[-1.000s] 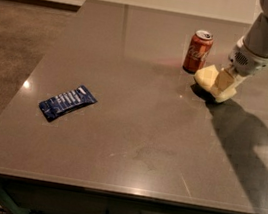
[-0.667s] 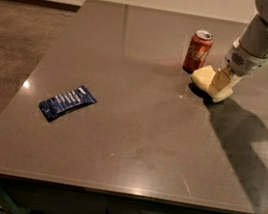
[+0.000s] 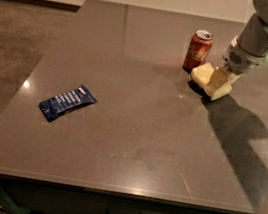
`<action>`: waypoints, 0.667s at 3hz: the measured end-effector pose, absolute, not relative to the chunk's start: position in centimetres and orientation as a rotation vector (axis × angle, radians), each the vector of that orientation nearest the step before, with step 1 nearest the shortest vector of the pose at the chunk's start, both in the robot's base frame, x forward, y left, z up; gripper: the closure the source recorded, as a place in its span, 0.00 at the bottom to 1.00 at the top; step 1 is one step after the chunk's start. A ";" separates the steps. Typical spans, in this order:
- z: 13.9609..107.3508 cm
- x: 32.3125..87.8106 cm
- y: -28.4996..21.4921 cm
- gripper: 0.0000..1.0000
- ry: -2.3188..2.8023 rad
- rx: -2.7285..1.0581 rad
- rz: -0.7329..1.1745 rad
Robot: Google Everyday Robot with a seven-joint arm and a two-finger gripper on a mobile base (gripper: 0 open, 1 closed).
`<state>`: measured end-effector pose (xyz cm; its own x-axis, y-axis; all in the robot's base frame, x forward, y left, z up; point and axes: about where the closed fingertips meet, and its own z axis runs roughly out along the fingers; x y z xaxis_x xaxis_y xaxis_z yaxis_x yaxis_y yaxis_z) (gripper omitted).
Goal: Move sponge near coke can
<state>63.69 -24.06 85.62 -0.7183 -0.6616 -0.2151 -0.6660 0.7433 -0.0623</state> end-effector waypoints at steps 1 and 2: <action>85.4 63.8 -24.0 0.00 2.719 -1.052 0.030; 85.4 63.9 -24.0 0.00 2.719 -1.052 0.030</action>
Offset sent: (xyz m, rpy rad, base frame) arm 0.0014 0.0008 -0.0018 0.0008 -0.0009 0.0010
